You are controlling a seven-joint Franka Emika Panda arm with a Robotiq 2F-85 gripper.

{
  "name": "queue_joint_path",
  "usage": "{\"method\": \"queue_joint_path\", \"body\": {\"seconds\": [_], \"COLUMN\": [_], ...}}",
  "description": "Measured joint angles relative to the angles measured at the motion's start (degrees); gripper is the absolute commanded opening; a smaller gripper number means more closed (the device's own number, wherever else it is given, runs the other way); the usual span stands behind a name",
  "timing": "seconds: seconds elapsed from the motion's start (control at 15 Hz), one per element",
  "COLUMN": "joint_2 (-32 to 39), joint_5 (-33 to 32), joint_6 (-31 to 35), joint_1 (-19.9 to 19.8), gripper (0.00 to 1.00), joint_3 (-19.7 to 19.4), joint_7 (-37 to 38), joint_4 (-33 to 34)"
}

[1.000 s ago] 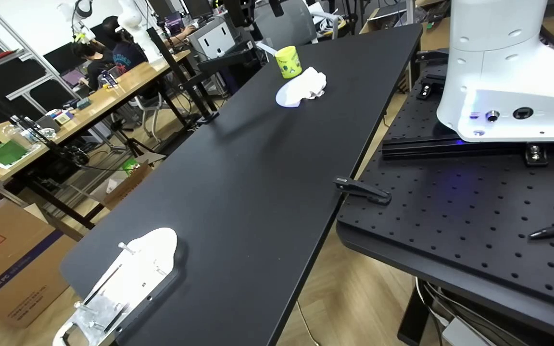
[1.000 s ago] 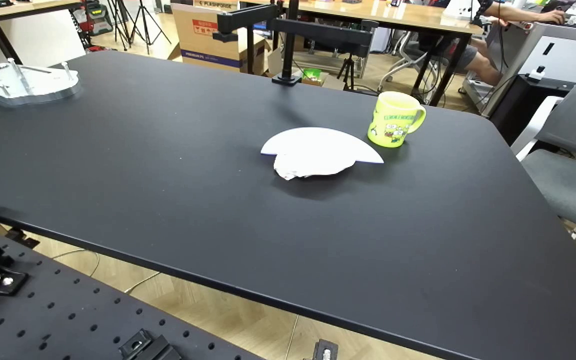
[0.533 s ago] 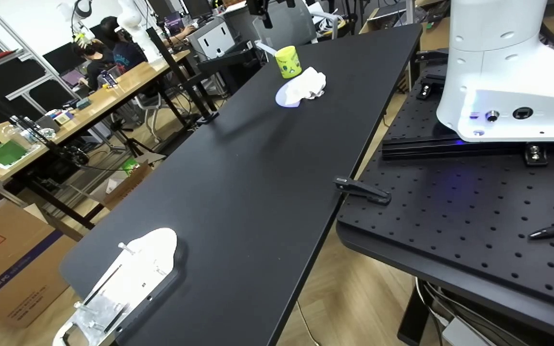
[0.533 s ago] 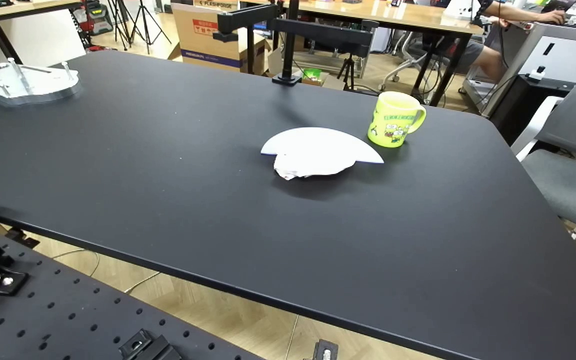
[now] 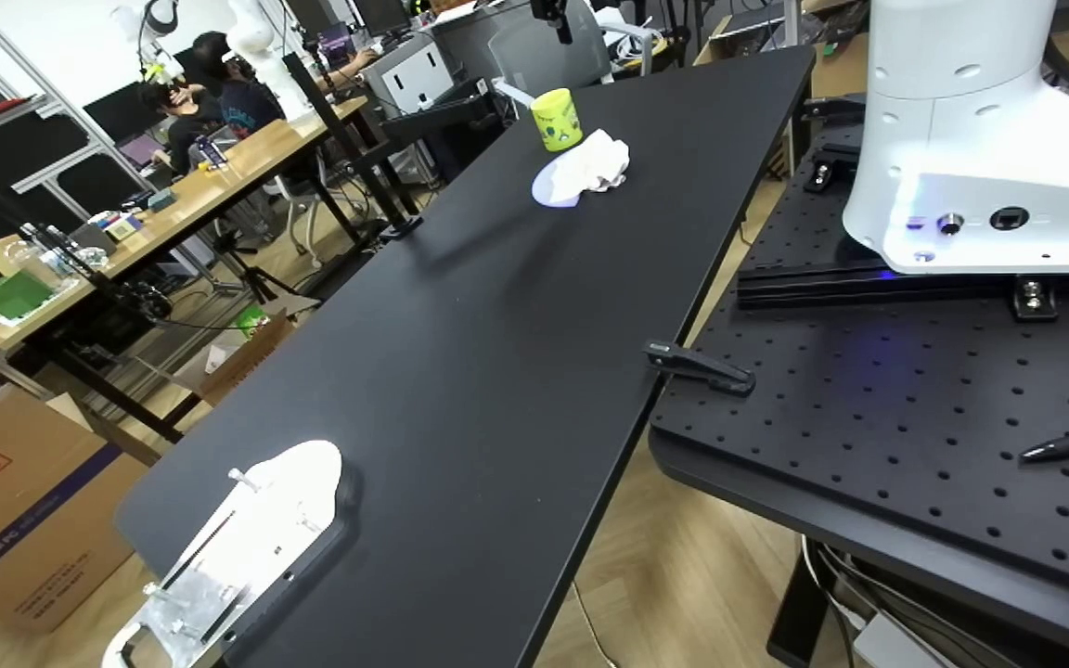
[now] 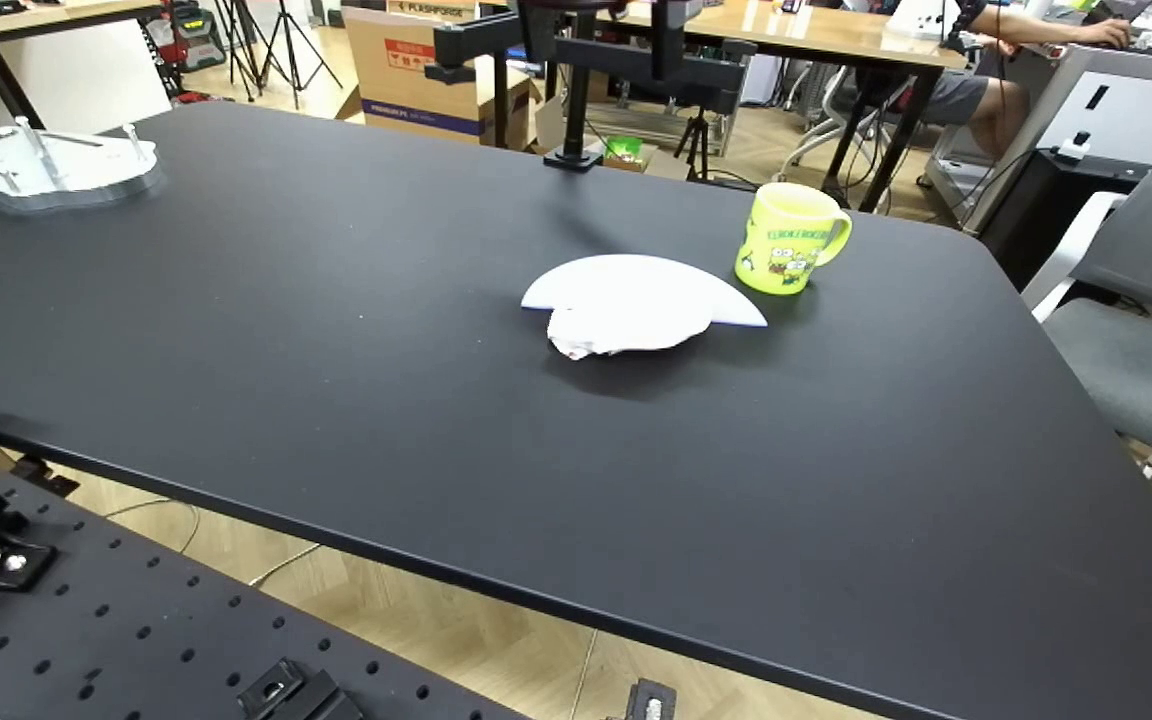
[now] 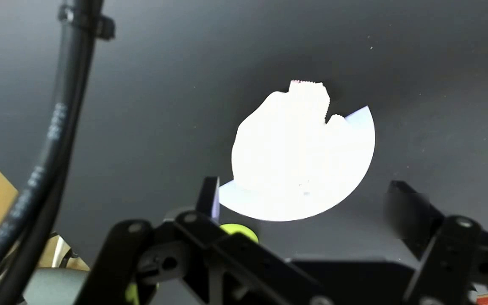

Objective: Put the white cloth on the black stand

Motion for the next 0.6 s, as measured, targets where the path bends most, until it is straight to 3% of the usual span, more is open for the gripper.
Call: {"method": "queue_joint_path", "body": {"seconds": [0.4, 0.6], "joint_2": [5.2, 10.8], "joint_5": [0.2, 2.2], "joint_6": [4.1, 5.3], "joint_1": [-0.4, -0.1], "gripper": [1.0, 1.0], "joint_3": [-1.9, -4.3], "joint_7": [-1.0, -7.0], "joint_4": [1.7, 4.7]}}
